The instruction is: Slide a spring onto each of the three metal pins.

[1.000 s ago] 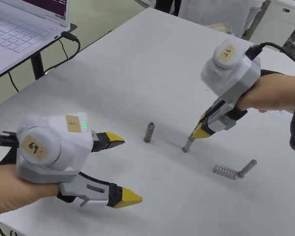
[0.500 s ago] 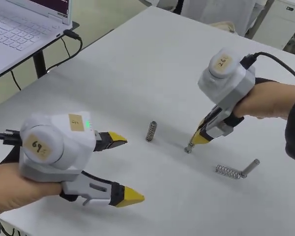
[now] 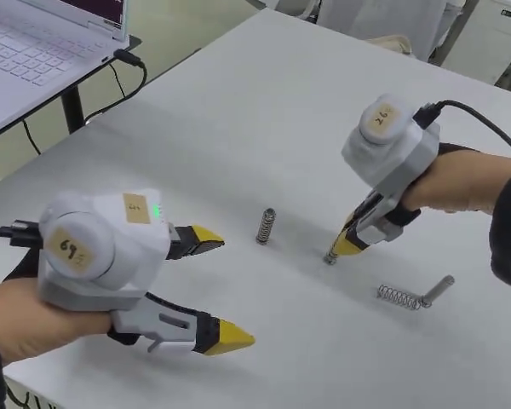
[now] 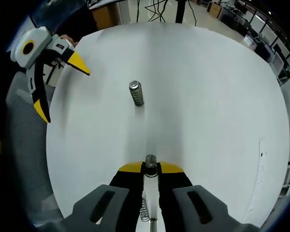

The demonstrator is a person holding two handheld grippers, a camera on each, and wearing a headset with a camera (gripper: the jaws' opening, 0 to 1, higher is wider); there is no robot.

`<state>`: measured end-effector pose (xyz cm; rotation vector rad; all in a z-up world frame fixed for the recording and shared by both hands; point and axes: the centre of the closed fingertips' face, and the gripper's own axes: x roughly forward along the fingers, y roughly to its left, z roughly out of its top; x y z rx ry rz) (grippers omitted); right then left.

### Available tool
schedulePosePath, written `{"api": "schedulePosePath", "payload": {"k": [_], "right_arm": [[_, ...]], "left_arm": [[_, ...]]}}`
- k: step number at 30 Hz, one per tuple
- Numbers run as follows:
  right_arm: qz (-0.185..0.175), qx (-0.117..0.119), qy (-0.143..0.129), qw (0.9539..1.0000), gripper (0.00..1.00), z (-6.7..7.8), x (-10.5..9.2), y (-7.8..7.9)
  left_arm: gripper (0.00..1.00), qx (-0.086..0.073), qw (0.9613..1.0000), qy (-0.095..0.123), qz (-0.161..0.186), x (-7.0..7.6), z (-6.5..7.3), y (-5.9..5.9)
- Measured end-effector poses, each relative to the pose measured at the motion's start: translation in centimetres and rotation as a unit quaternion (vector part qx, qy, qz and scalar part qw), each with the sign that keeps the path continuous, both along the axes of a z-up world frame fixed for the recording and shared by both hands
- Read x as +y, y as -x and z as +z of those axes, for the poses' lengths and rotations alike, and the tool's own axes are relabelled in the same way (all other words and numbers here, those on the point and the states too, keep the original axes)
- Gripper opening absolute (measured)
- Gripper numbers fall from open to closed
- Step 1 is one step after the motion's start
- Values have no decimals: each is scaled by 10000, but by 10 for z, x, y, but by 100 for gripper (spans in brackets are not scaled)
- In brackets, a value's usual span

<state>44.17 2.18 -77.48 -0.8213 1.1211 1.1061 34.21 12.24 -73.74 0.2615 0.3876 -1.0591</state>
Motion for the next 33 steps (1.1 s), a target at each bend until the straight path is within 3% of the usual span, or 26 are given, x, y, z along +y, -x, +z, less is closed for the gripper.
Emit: {"api": "schedulePosePath", "payload": {"k": [33], "right_arm": [[-85, -24, -58, 9999, 14, 1, -10, 7]], "left_arm": [[63, 33, 10000, -25, -66, -4, 0, 2]]}}
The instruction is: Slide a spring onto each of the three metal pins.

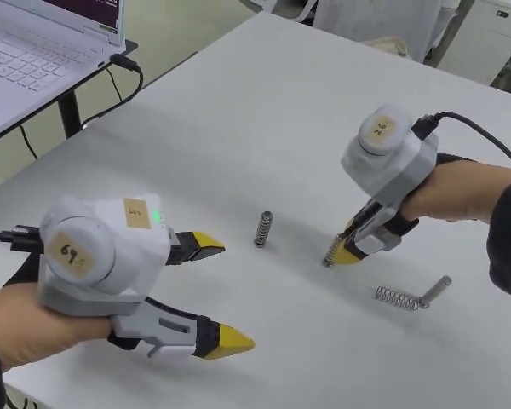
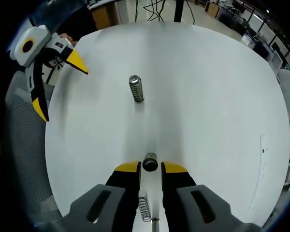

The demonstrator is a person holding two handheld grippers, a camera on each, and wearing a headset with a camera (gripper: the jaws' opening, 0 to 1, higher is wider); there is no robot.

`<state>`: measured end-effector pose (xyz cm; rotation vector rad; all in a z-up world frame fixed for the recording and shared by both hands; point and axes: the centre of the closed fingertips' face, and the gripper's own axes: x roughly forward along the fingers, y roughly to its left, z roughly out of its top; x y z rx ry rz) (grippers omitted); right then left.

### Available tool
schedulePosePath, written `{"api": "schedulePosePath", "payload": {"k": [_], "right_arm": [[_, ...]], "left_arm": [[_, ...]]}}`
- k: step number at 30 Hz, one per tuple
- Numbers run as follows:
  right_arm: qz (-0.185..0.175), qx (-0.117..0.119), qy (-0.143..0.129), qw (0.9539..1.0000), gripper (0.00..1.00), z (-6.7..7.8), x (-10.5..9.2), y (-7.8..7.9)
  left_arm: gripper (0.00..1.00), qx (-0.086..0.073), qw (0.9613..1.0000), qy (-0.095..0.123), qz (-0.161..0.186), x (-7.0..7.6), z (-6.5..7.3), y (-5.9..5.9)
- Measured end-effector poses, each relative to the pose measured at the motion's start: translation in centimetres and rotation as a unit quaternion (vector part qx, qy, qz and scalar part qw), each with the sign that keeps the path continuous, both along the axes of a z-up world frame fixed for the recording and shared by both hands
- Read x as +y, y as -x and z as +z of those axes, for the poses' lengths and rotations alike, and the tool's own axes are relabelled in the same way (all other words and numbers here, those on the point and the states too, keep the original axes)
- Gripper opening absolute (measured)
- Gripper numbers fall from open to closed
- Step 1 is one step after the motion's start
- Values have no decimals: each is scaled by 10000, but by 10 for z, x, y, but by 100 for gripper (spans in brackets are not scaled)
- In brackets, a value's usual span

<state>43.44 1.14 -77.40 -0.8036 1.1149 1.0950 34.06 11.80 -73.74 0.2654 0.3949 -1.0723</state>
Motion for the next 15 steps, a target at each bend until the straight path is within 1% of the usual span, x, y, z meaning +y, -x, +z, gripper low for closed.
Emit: {"api": "schedulePosePath", "payload": {"k": [8, 15], "right_arm": [[-61, -52, -1, 10000, 15, 6, -10, 1], [-176, -38, -46, 9998, 15, 7, -21, 6]], "left_arm": [[63, -14, 10000, -24, -52, -5, 2, 1], [63, -24, 10000, -33, -78, -7, 3, 2]]}}
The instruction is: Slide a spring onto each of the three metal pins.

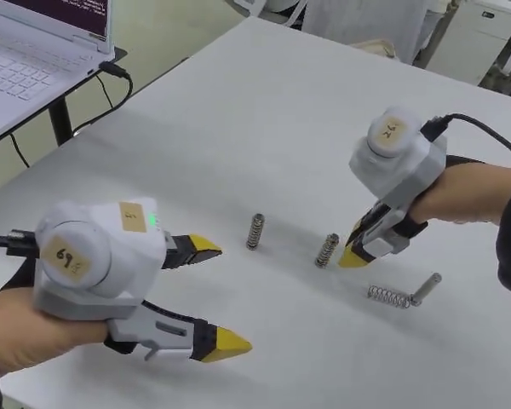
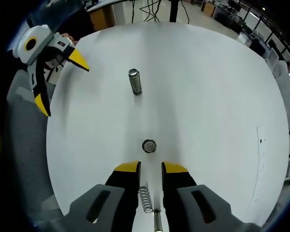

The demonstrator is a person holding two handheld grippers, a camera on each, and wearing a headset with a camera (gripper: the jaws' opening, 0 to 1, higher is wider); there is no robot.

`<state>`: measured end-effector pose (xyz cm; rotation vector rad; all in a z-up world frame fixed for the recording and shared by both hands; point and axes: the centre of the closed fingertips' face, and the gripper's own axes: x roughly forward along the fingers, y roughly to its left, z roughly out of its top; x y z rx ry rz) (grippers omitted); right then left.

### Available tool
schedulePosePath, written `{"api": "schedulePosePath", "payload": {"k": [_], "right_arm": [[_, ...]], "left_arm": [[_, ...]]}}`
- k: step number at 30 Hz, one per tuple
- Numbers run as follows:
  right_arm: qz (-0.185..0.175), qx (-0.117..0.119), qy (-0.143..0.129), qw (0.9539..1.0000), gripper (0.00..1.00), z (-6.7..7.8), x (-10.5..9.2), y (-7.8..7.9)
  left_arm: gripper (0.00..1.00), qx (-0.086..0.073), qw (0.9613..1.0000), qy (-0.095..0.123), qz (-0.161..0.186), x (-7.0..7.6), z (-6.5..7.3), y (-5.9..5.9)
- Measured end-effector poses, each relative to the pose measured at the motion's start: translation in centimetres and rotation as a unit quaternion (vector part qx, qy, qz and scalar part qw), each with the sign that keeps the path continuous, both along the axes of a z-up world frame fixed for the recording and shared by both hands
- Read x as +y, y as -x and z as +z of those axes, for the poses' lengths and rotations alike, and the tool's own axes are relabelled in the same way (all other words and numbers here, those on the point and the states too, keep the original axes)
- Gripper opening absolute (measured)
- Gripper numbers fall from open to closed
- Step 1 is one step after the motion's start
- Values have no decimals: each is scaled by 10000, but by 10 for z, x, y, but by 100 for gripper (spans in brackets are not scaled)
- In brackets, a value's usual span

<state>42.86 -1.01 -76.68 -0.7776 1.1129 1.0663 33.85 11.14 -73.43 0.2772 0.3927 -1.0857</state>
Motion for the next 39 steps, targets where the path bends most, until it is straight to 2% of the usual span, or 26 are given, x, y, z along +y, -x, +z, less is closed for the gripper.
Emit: {"api": "schedulePosePath", "payload": {"k": [21, 30, 39], "right_arm": [[-273, -33, -18, 9996, 16, 4, -32, 15], [-311, -8, 91, 9995, 16, -3, -48, 24], [-278, 9, 203, 9994, 16, -11, -53, 29]], "left_arm": [[61, -51, 9999, -40, -128, -6, 6, 3], [61, -80, 9998, -76, -170, -9, 10, 4], [60, -91, 9997, -85, -209, -11, 11, 6]]}}
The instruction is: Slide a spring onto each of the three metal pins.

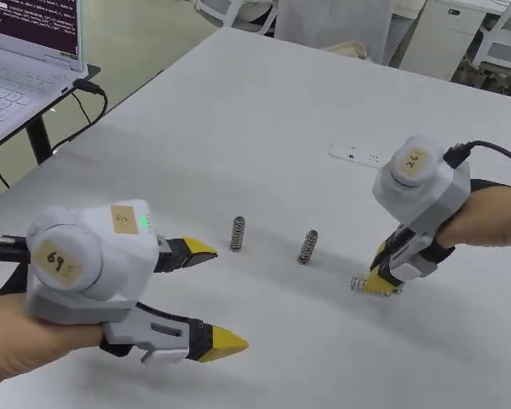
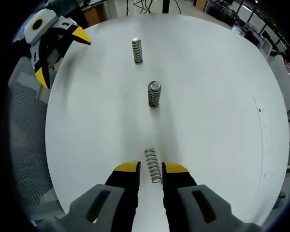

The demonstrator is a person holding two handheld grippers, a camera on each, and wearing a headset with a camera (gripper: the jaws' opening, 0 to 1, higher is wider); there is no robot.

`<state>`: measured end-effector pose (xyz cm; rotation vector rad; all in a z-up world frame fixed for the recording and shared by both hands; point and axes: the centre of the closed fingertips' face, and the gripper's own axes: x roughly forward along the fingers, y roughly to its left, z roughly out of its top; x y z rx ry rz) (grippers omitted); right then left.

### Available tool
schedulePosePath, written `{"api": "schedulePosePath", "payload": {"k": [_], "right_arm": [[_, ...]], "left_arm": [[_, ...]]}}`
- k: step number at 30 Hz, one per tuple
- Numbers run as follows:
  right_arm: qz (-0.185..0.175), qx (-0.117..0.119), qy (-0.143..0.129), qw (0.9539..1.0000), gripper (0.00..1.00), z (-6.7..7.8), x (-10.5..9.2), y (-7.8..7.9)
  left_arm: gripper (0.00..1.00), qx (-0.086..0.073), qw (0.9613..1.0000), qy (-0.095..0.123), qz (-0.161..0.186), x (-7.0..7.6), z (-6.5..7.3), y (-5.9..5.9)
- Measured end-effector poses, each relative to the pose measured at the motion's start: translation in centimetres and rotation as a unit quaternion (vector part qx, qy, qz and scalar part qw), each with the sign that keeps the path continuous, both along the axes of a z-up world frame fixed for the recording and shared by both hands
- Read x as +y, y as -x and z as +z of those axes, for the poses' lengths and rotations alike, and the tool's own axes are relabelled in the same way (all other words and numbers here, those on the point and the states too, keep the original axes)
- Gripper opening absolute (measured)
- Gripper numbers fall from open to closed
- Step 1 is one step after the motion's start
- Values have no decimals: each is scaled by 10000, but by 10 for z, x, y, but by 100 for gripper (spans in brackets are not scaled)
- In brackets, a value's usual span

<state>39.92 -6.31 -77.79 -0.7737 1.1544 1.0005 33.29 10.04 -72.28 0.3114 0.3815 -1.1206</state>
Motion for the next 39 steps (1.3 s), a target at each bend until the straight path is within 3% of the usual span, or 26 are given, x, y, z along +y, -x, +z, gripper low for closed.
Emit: {"api": "schedulePosePath", "payload": {"k": [21, 39], "right_arm": [[301, -55, 289, 9991, 11, -20, -7, -5], [449, -82, 375, 9983, 9, -22, -8, -2]], "left_arm": [[57, 54, 10000, -11, 23, 3, -1, 2], [56, 47, 10000, 5, 40, 3, 1, 2]]}}
